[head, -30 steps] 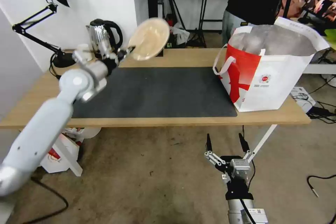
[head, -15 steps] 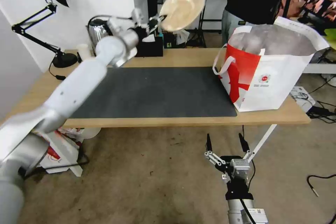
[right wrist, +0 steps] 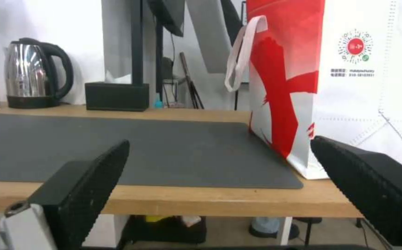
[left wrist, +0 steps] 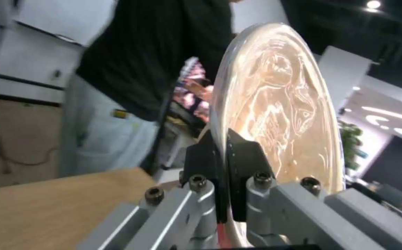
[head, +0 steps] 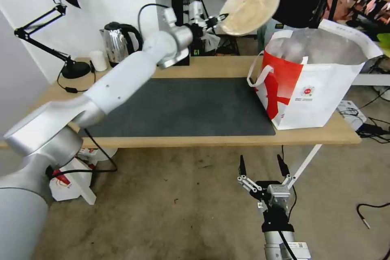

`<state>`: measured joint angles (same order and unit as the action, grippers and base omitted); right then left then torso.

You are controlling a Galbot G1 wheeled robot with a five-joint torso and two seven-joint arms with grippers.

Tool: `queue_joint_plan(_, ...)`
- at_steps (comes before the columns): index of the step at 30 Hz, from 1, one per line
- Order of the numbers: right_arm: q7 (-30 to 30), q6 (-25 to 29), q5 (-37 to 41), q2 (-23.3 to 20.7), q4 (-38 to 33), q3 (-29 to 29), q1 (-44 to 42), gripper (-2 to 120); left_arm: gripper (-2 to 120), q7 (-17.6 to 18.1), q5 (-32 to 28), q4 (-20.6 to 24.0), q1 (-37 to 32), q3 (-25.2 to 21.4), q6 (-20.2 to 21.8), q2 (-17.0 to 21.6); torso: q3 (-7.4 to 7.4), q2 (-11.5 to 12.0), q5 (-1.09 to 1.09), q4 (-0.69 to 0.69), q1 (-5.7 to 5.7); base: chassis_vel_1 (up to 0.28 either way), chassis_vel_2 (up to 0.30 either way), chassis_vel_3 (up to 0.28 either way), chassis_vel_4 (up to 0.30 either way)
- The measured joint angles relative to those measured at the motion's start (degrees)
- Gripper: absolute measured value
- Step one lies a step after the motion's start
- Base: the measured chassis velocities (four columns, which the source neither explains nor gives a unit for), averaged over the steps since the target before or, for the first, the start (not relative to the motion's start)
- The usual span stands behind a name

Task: Pick up the trash from the table and place it into the takeout bag.

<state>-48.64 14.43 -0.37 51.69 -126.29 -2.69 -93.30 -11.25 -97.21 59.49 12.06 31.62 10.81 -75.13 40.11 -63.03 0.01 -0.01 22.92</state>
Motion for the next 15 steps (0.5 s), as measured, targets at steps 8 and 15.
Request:
queue_joint_plan(8,0.0,0.0,0.0,0.0,0.0,0.0,0.0,100,0,-0.9,-0.4,-5.7,3.8,6.5,-0.9,-5.8,0.00,0.0,-0.01,0.04,0.00,0.000,0.000,0.000,0.000)
queue_joint_plan(15,0.0,0.0,0.0,0.0,0.0,0.0,0.0,100,0,-1.0,-1.7,-12.1,7.3,11.0,-1.0,-10.8,0.00,0.0,0.00,0.01,0.00,0.000,0.000,0.000,0.000)
